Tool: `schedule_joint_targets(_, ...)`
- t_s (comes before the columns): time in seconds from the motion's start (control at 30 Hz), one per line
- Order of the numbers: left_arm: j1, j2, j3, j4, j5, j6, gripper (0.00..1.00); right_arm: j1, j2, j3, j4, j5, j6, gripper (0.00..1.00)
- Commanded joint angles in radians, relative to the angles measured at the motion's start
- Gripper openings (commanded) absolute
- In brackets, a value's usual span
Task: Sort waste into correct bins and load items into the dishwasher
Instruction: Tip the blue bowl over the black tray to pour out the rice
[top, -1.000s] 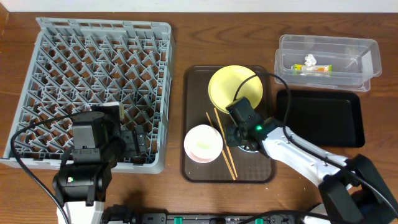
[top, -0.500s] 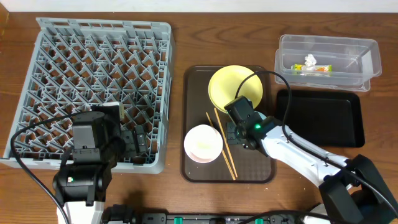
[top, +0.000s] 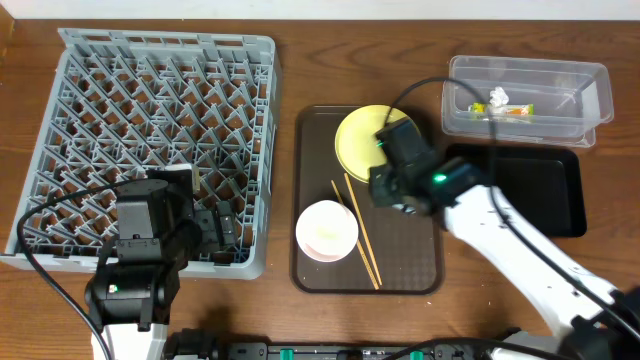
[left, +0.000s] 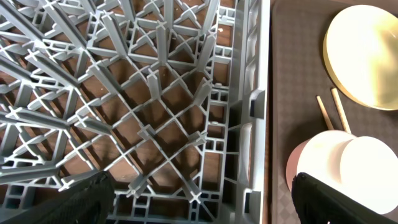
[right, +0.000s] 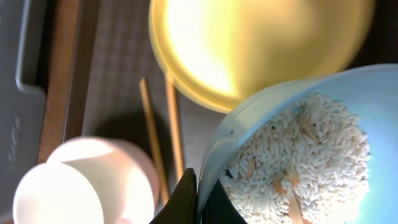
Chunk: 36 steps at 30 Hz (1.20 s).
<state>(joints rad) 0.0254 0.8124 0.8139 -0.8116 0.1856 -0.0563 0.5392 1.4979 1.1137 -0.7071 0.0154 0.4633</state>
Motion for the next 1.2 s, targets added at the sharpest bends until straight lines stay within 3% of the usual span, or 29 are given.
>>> schedule_joint_targets(0.0, 0.003, -0.004, 0.021, -0.003, 0.012, -0.009, 0.93, -0.087, -0.032, 0.018, -0.021, -0.003, -0.024, 0.01)
schedule_joint_targets(0.37, 0.003, -0.004, 0.021, -0.003, 0.012, -0.009, 0.93, -0.489, -0.032, -0.026, -0.026, -0.439, -0.219, 0.01)
schedule_joint_targets(0.67, 0.003, -0.004, 0.021, -0.003, 0.012, -0.009, 0.93, -0.775, -0.005, -0.192, 0.114, -0.886, -0.305, 0.01)
schedule_joint_targets(0.8, 0.003, -0.004, 0.021, -0.003, 0.012, -0.009, 0.93, -0.864, 0.038, -0.255, 0.229, -1.101, -0.308, 0.01)
schedule_joint_targets(1.17, 0.003, -0.004, 0.021, -0.003, 0.012, -0.009, 0.93, -0.974, 0.162, -0.270, 0.360, -1.441, -0.299, 0.01)
